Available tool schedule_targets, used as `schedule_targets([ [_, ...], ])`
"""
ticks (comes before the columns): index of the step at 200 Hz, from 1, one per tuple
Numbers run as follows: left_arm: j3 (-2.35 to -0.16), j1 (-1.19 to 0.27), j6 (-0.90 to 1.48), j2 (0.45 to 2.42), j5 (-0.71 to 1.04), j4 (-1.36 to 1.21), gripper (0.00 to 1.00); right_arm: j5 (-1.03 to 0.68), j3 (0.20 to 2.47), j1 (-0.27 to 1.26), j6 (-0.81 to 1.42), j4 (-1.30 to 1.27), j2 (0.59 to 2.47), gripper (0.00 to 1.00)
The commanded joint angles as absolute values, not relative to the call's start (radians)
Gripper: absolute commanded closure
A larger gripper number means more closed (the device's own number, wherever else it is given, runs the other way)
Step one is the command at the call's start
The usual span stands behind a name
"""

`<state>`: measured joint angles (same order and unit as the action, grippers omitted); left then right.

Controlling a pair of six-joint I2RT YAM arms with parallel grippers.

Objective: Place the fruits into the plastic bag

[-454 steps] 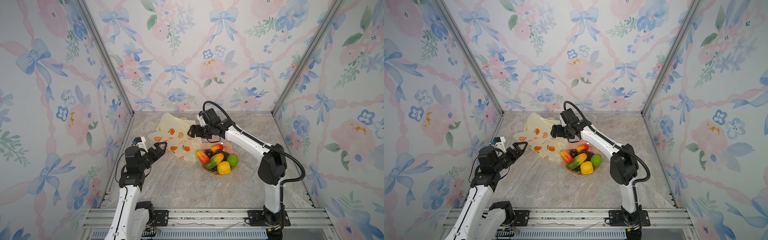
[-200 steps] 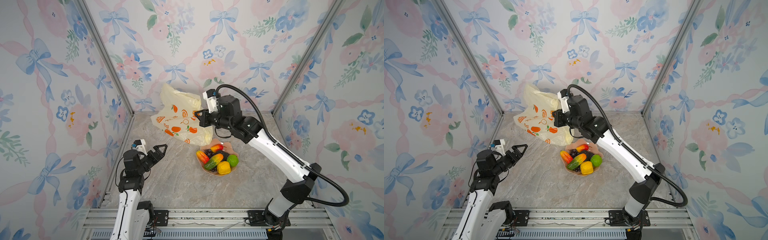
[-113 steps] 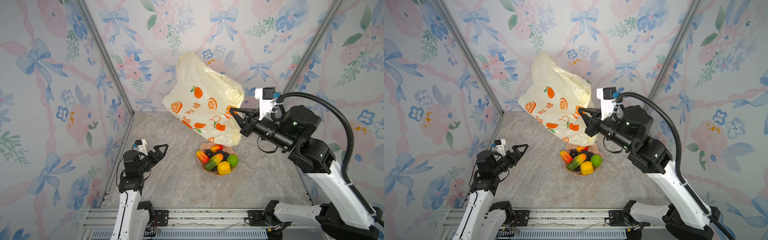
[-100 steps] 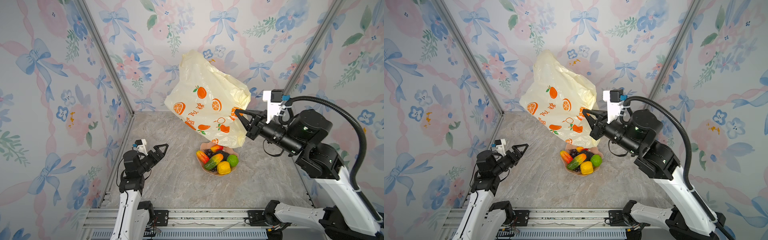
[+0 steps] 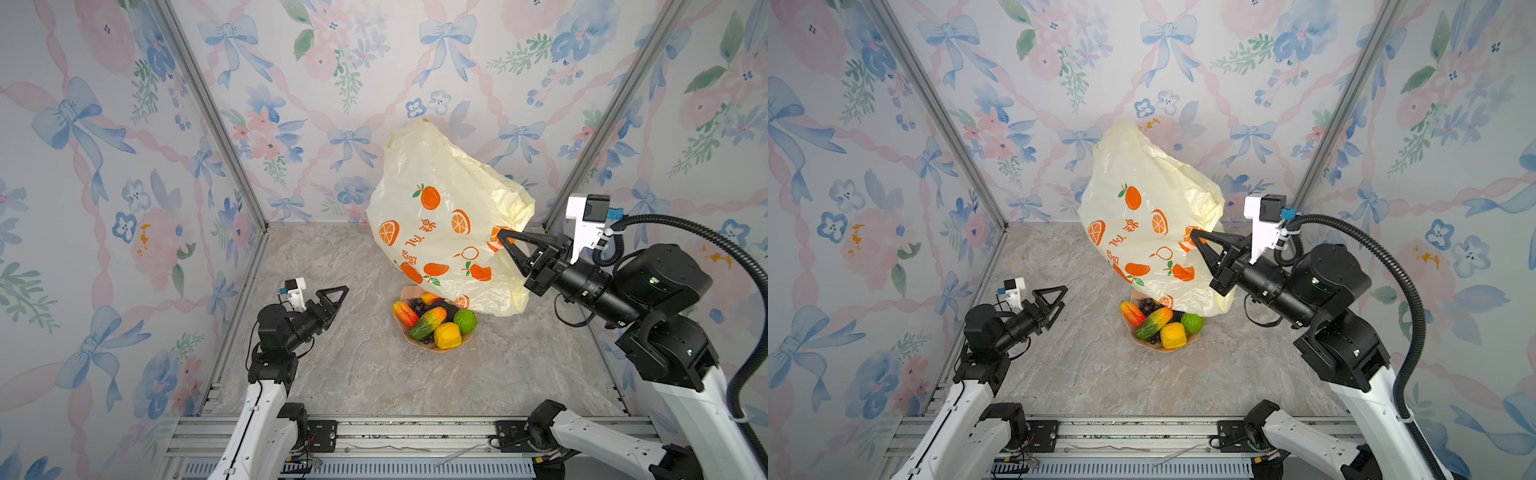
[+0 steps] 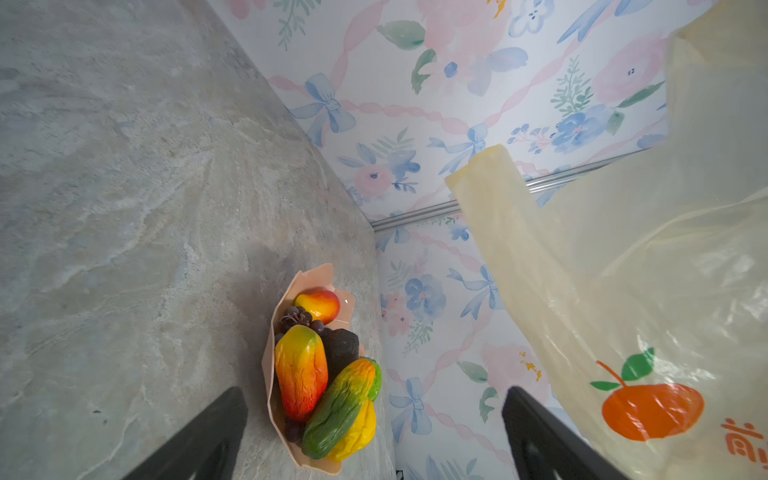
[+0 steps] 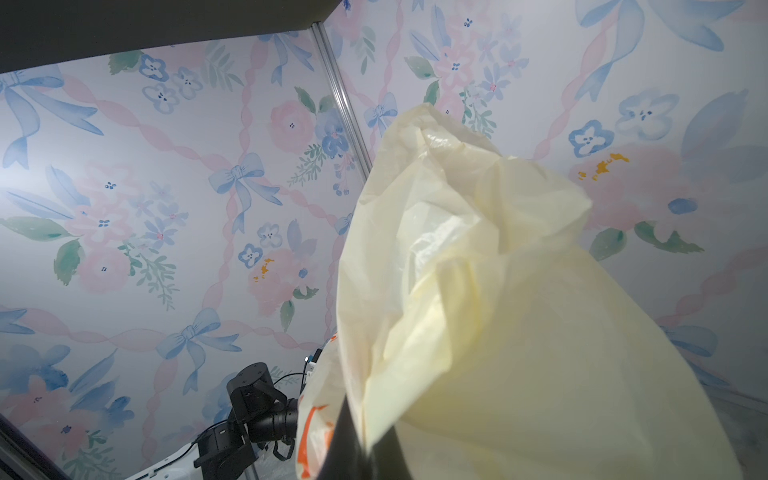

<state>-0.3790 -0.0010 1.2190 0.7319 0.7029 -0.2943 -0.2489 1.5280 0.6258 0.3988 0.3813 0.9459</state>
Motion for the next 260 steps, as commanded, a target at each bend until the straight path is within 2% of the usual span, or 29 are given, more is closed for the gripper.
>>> schedule_targets([
  [1, -0.42, -0.021, 1.289, 0.764, 0.682, -0.4, 0.02, -0.334, 1.505, 0.61, 0.436, 0.316, 0.936, 1.0],
  [43, -0.383, -0.034, 1.539, 0.91, 0.683, -0.719, 0.02, -0.412, 1.485, 0.605, 0.453, 0.265, 0.946, 1.0],
  [80, -0.473, -0.096, 1.549, 1.042, 0.693, -0.736, 0.02, -0.477, 1.478, 0.605, 0.499, 0.212, 0.966, 1.0],
  [136, -0.406, -0.095, 1.571, 1.033, 0.677, -0.751, 0.02, -0.539, 1.428, 0.618, 0.553, 0.09, 0.978, 1.0],
  [260, -0.346, -0.108, 1.755, 1.038, 0.698, -0.846, 0.02, -0.543, 1.545, 0.709, 0.539, -0.015, 1.054, 1.0],
])
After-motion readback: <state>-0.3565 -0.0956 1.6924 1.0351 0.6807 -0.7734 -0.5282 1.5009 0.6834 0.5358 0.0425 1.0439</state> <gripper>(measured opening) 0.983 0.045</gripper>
